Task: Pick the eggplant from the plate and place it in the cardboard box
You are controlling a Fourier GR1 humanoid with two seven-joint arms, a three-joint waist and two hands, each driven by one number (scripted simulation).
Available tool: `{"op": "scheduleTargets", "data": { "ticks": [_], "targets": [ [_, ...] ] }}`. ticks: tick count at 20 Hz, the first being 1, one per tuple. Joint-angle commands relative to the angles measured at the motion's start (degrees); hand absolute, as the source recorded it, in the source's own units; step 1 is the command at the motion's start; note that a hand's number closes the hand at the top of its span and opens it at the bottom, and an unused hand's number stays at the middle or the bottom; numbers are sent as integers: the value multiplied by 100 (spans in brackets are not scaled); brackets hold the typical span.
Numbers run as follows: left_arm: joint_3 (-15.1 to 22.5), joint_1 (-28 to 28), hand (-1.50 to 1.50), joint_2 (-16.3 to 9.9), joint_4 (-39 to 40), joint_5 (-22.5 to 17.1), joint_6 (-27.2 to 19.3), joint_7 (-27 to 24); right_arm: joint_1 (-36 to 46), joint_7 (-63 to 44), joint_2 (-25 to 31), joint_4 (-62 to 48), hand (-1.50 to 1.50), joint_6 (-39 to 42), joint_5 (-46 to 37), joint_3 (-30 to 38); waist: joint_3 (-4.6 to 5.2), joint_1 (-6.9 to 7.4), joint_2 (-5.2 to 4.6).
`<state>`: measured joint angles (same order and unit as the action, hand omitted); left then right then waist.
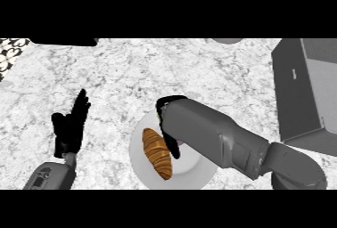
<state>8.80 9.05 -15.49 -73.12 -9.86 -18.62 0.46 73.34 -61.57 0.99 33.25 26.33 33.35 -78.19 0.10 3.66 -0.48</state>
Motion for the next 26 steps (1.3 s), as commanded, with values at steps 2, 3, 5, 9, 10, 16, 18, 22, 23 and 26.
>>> {"op": "scheduleTargets", "data": {
  "ticks": [2, 3, 5, 9, 10, 16, 18, 22, 23, 26],
  "targets": [
    [99, -143, 0, 120, -263, 119, -123, 108, -120, -417, -94, 93, 150, 59, -80, -8, -7, 3, -12],
    [5, -16, 0, -23, -113, 60, 89, 72, 97, -266, -93, 61, 150, 83, -49, 117, -4, 42, -32],
    [-55, -107, 0, 103, 88, 71, 11, -69, 32, -136, -93, 396, 150, -156, -441, -63, -4, -70, -2],
    [-63, -87, 0, 30, -122, 81, 88, 130, 23, 237, -94, 183, 150, -249, -761, -7, -7, -51, -2],
    [-106, 174, 0, 116, 170, 137, 20, 34, -102, 169, -94, 338, 150, -350, -787, -123, -4, -14, -27],
    [-448, -418, 0, -101, 104, 14, -118, -35, -572, 1896, 783, 1623, 150, -2036, -1881, -330, -43, -755, 282],
    [-459, -440, 0, -25, 143, -12, -197, 57, -497, 2427, 1178, 1840, 150, -2381, -2056, -214, -92, -1049, 433],
    [-633, -680, 0, -125, 104, -100, -210, 0, -874, 3152, 1993, 2719, 150, -3142, -2501, -274, -70, -1230, 451],
    [-659, -620, 0, -136, 122, -75, -257, 3, -993, 3401, 2326, 2922, 150, -3335, -2681, -341, -60, -1269, 386],
    [-697, -846, 0, -121, 70, -121, -243, -81, -1155, 3662, 2889, 3706, 150, -3931, -2964, -254, -44, -1320, 440]
  ]
}}
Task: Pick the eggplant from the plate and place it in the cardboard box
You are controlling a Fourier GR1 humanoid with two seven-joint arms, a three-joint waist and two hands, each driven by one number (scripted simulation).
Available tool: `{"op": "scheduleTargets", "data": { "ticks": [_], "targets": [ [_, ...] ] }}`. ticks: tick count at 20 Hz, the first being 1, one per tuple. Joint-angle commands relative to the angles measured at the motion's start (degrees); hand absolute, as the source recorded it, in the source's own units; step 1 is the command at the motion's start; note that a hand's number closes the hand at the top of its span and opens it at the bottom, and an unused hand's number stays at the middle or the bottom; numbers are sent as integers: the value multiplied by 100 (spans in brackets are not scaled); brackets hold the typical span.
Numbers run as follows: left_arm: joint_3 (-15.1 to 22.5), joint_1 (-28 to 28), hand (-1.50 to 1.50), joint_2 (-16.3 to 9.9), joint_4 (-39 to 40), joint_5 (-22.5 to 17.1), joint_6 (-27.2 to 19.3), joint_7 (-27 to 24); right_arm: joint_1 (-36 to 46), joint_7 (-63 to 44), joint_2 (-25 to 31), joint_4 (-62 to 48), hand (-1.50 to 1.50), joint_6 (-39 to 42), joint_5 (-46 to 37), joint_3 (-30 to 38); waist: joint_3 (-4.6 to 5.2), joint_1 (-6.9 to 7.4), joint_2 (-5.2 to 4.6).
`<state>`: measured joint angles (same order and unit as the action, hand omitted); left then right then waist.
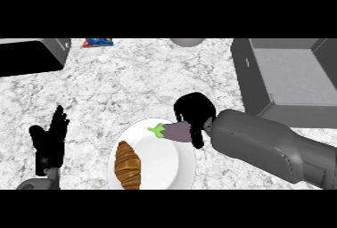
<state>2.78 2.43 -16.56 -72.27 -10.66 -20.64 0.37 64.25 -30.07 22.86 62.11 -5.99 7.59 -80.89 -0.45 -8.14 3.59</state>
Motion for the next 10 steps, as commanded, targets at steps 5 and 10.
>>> {"op": "scheduleTargets", "data": {
  "ticks": [5, 10],
  "targets": [
    [-231, -285, 0, -131, -49, -119, 29, -109, -376, 1141, 2256, 1966, 150, -1322, -586, 443, 24, -294, 23],
    [-308, -399, 0, -143, -182, -187, 54, -187, -695, 1564, 3781, 3144, 150, -1820, -247, 1175, 25, -278, -26]
  ]
}}
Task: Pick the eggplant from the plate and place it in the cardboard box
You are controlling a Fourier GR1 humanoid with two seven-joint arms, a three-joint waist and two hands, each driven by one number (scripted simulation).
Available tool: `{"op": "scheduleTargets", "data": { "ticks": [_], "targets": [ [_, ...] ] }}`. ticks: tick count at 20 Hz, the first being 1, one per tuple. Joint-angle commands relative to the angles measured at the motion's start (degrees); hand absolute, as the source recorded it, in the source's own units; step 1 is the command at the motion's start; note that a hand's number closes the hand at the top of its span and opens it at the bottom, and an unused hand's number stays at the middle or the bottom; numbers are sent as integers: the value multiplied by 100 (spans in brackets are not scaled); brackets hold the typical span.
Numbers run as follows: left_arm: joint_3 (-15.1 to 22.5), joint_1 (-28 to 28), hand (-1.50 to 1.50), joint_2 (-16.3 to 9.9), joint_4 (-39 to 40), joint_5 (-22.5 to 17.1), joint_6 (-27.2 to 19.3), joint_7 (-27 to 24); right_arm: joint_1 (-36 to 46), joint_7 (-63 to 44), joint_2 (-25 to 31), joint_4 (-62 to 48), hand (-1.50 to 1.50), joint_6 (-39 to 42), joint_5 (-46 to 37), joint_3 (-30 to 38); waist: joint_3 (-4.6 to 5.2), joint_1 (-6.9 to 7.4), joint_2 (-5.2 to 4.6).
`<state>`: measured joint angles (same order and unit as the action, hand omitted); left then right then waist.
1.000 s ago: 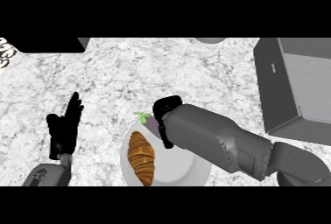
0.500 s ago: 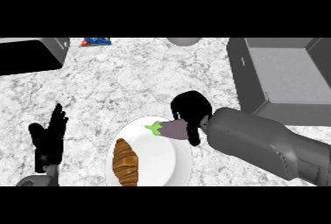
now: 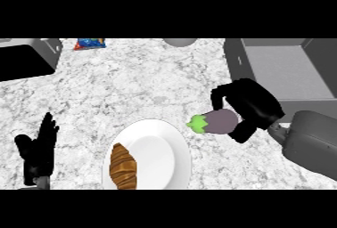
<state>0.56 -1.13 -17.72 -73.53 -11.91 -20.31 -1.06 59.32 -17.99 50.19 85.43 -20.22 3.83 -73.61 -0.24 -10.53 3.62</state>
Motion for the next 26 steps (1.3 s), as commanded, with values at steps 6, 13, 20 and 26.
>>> {"op": "scheduleTargets", "data": {
  "ticks": [6, 13, 20, 26],
  "targets": [
    [54, -234, 0, 104, -166, -27, 109, -239, -771, 841, 3207, 1890, 150, -576, 782, 1193, 10, 208, -150],
    [364, -29, 0, 151, -516, 171, 110, 38, -1789, 2096, 4852, 1883, 150, -1117, 2012, 1929, -2, 604, -249],
    [325, 269, 0, 157, -150, 178, 420, -179, -2498, 3576, 4519, 124, 150, -506, 3004, 2589, 15, 940, -352],
    [550, 806, 0, 389, 9, 458, 276, 120, -2407, 3836, 3479, -1307, 150, 403, 2645, 3221, 22, 1129, -395]
  ]
}}
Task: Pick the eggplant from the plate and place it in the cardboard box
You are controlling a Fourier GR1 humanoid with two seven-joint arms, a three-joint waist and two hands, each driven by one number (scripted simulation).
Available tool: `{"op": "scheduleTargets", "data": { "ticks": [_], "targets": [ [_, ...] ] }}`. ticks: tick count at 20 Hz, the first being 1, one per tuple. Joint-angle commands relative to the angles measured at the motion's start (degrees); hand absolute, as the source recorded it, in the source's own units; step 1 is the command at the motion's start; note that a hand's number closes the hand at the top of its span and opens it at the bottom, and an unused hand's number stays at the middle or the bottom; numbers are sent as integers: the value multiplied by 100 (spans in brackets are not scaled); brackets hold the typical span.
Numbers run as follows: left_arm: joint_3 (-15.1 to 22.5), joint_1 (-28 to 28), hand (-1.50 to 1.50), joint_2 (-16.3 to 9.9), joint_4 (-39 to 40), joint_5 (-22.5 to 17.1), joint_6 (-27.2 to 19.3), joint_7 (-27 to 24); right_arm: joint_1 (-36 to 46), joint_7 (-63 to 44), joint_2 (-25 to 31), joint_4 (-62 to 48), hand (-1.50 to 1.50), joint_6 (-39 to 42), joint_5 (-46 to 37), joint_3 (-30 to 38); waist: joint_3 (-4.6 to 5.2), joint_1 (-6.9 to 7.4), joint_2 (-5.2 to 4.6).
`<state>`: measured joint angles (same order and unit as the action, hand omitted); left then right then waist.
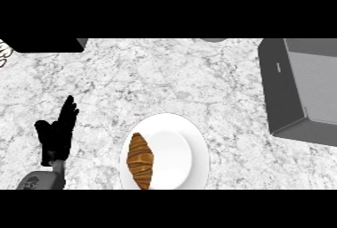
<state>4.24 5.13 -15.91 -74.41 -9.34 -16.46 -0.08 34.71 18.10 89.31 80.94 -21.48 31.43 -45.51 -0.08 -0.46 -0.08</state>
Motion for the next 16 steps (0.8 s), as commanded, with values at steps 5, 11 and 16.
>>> {"op": "scheduleTargets", "data": {
  "ticks": [5, 11, 16],
  "targets": [
    [-33, 316, 0, 55, 110, 69, 166, -11, 296, 372, -1795, -2036, 150, 533, -1058, 440, 7, 227, -48],
    [56, 119, 0, 227, 87, 162, 85, -45, 747, 361, -2916, -3721, 150, 849, -1644, 434, 4, 274, -55],
    [88, 337, 0, 272, 97, 321, -36, 21, 1010, 1018, -3553, -4786, -150, 1746, -1401, 779, -3, 250, -59]
  ]
}}
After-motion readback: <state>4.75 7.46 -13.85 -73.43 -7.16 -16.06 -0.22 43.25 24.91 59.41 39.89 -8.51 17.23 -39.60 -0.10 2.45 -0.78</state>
